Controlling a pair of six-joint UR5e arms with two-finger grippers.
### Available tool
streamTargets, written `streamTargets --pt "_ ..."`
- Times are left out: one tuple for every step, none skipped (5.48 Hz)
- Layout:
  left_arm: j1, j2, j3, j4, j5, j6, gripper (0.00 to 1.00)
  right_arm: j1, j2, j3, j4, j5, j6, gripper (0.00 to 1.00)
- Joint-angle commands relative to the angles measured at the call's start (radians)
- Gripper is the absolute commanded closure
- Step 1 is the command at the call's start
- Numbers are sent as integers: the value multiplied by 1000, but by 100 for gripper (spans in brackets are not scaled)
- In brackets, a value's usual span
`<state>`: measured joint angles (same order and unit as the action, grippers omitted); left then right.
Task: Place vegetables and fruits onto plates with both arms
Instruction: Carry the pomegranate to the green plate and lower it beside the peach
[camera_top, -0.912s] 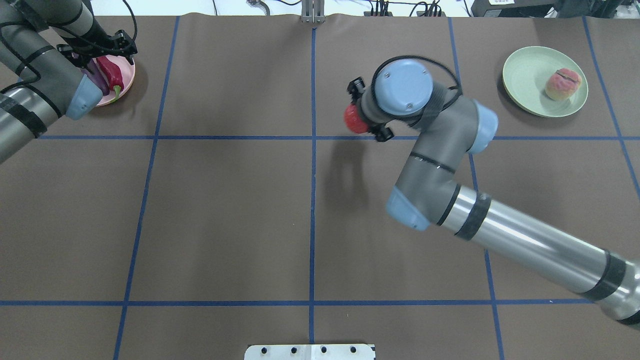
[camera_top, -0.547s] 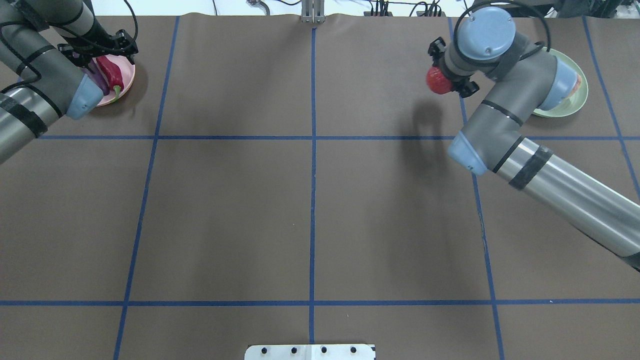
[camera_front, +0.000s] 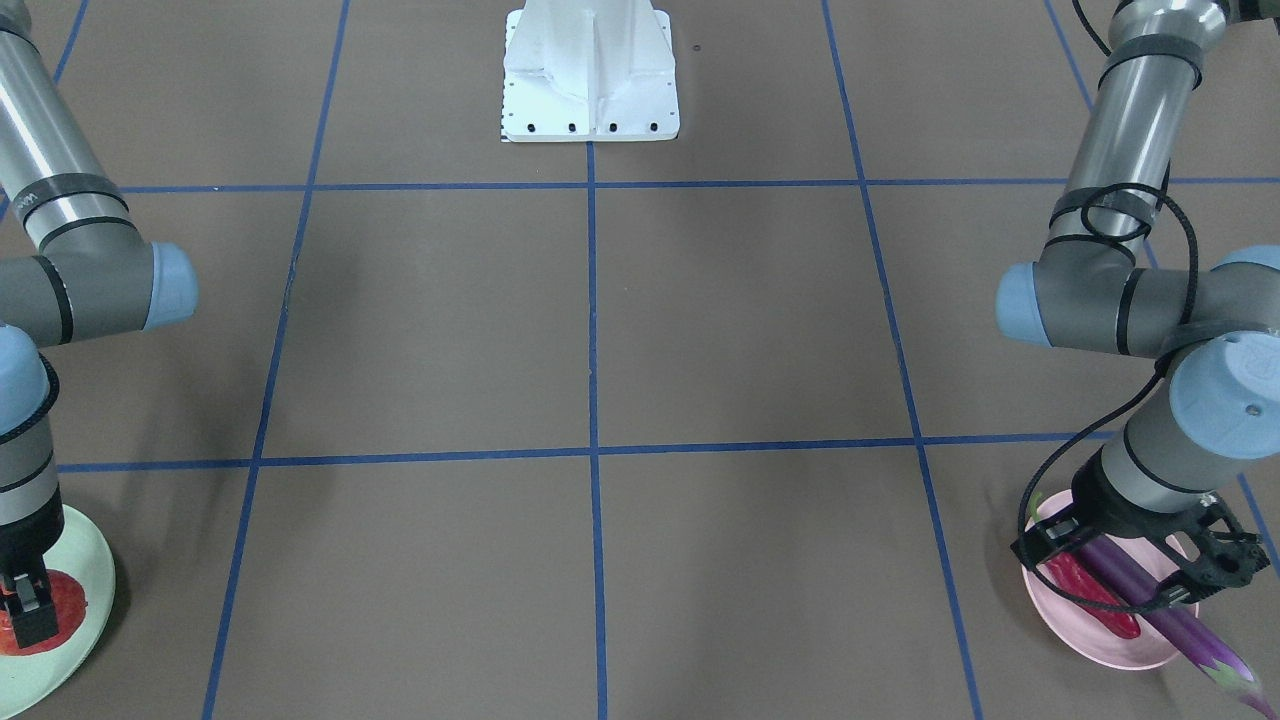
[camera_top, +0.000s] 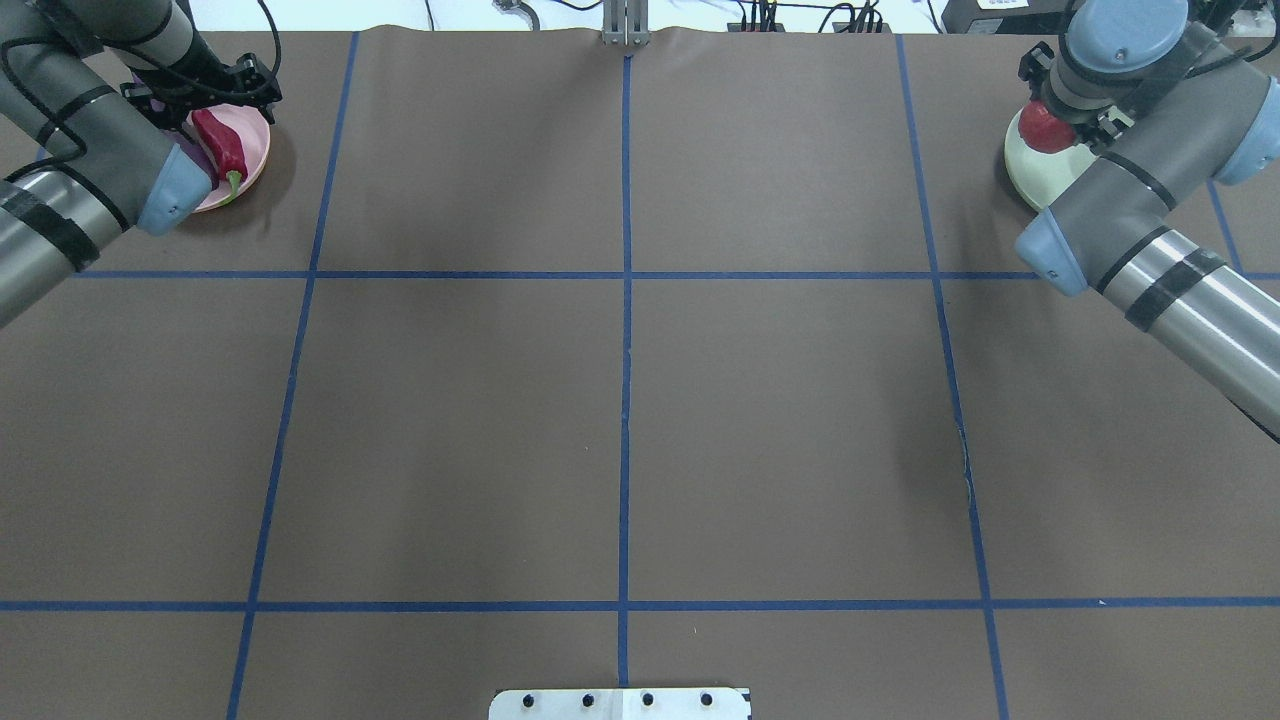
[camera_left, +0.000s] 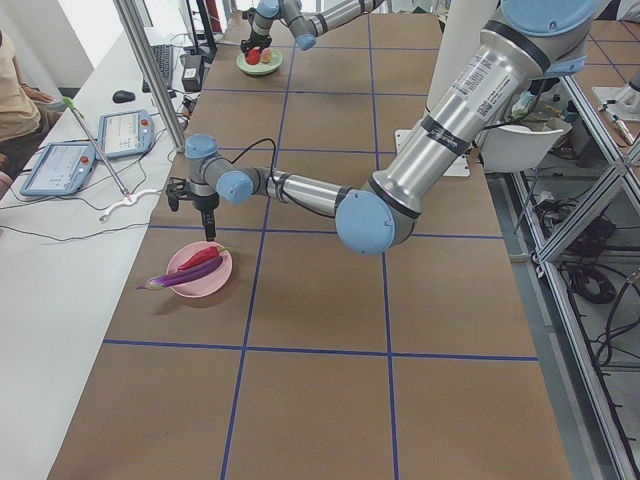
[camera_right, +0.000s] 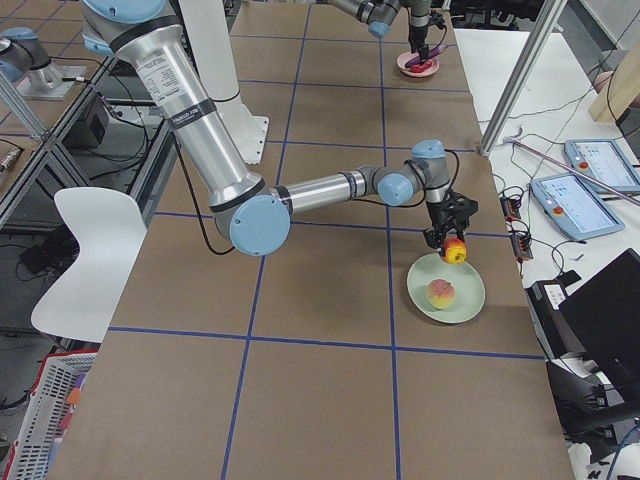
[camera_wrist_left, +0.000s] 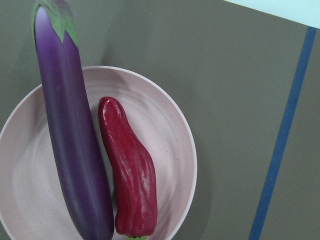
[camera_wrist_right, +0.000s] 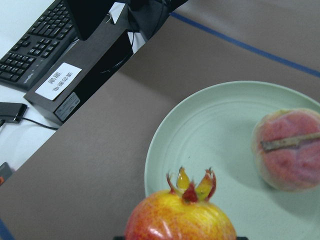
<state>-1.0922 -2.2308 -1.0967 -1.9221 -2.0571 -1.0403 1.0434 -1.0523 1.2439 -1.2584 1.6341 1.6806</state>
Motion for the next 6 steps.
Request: streamTargets --pt "-1 3 0 -9 -5 11 0 3 -21 -3 1 -17 -9 0" --pt "-1 5 -2 -9 -23 16 0 1 -35 -3 2 -17 -36 0" --pt "-6 29 -47 -2 -32 85 0 6 -32 29 1 -14 -142 0" --pt "-9 116 -131 -3 -69 229 0 7 -85 111 -4 10 -216 0" --pt "-14 162 -181 -2 -95 361 0 21 -118 185 -10 147 -293 0" --pt "-29 192 -208 -2 -127 476 0 50 -138 204 -10 203 -447 0"
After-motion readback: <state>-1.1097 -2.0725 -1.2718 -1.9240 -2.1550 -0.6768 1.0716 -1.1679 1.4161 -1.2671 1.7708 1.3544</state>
